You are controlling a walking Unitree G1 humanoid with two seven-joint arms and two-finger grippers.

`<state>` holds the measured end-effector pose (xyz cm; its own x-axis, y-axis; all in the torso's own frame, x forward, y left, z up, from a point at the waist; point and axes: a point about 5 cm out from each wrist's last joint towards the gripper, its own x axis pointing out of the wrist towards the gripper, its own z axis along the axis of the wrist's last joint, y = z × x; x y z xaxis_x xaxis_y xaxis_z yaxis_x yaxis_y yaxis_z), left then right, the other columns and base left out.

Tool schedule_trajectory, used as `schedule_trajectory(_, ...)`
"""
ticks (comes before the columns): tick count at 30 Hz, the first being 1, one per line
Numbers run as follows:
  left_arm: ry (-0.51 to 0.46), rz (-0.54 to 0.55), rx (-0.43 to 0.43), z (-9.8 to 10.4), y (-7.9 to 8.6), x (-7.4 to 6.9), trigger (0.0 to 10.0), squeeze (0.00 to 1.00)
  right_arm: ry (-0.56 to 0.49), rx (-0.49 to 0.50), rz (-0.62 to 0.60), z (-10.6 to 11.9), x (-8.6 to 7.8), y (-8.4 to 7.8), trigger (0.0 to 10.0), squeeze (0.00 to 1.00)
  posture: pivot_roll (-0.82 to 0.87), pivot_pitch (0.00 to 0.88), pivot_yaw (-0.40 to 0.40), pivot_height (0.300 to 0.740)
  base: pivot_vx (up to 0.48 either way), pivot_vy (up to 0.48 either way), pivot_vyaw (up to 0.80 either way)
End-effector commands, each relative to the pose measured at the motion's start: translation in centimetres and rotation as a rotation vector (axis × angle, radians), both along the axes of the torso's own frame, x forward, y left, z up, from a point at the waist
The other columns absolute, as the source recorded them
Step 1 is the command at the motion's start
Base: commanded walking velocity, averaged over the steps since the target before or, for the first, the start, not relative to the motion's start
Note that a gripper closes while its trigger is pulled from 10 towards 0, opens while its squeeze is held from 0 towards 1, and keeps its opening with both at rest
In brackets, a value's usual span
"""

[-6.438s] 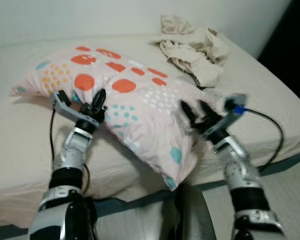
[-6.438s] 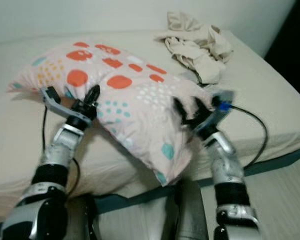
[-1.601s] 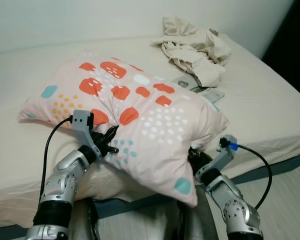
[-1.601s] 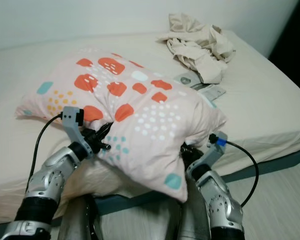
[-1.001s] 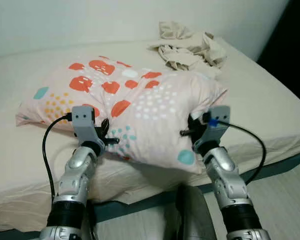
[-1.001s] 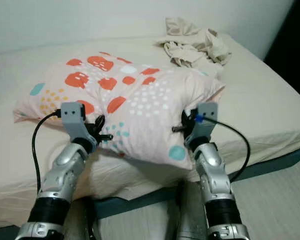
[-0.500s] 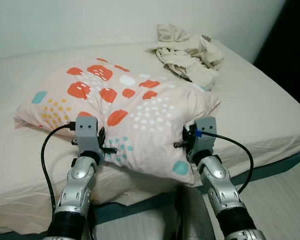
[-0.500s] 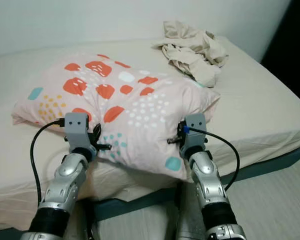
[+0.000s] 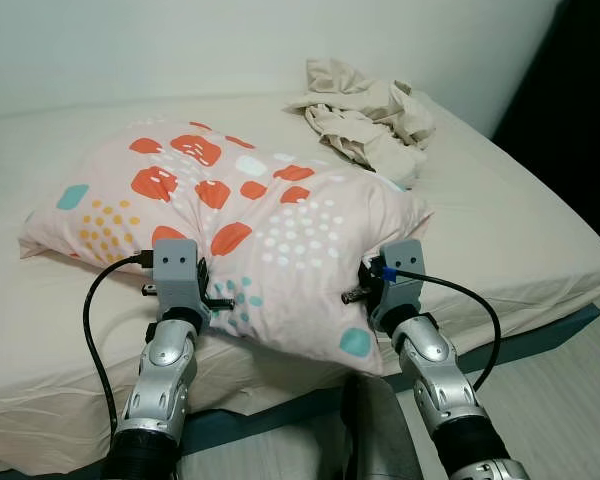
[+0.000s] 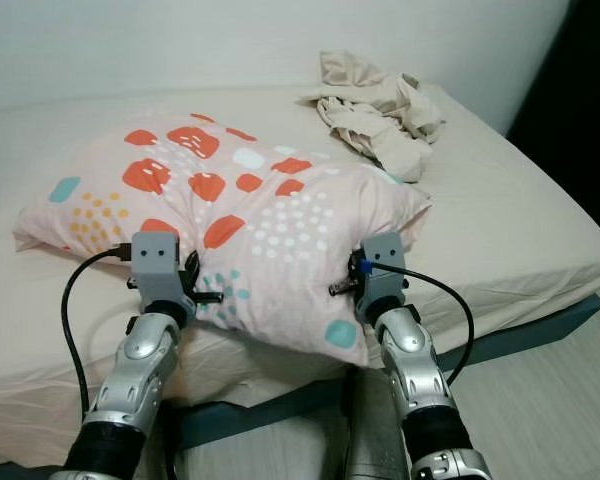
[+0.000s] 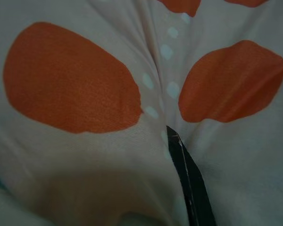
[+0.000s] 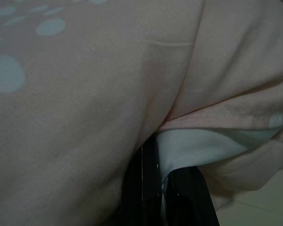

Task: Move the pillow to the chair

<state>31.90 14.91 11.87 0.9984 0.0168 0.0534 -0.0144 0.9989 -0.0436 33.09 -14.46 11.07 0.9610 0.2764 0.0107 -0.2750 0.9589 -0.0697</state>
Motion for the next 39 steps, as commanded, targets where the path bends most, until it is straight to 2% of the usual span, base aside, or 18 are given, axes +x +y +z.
schedule_trajectory(1, 0.016, 0.004, -0.005, -0.61, 0.2, -0.37, 10.0, 0.0, -0.02, 0.006, 0.006, 0.04, -0.09, 0.1, 10.0, 0.0, 0.0, 0.113, -0.036, 0.412, 0.0, 0.0, 0.0)
schedule_trajectory(3, -0.004, 0.007, 0.032, -0.36, 0.36, -0.34, 10.0, 0.0, -0.02, 0.008, -0.005, -0.1, -0.19, -0.01, 10.0, 0.0, 0.0, 0.111, -0.031, 0.422, 0.0, 0.0, 0.0)
schedule_trajectory(6, -0.006, -0.008, -0.002, -0.27, 0.26, -0.33, 10.0, 0.0, -0.02, 0.011, -0.01, -0.2, -0.3, -0.03, 10.0, 0.0, 0.0, 0.109, -0.025, 0.442, 0.0, 0.0, 0.0)
schedule_trajectory(10, -0.012, -0.014, 0.007, -0.19, 0.18, -0.34, 10.0, 0.0, -0.02, 0.012, -0.011, -0.24, -0.33, -0.02, 10.0, 0.0, 0.0, 0.106, -0.023, 0.452, 0.0, 0.0, 0.0)
schedule_trajectory(28, -0.038, -0.017, 0.002, 0.03, 0.06, -0.35, 10.0, 0.0, -0.031, 0.012, -0.013, -0.09, -0.19, 0.03, 10.0, 0.0, 0.0, 0.087, -0.021, 0.55, 0.0, 0.0, 0.0)
schedule_trajectory(39, -0.04, -0.014, 0.002, 0.0, 0.16, -0.44, 10.0, 0.0, -0.036, 0.016, 0.009, -0.12, -0.34, 0.24, 10.0, 0.0, 0.0, 0.089, -0.02, 0.55, 0.0, 0.0, 0.0)
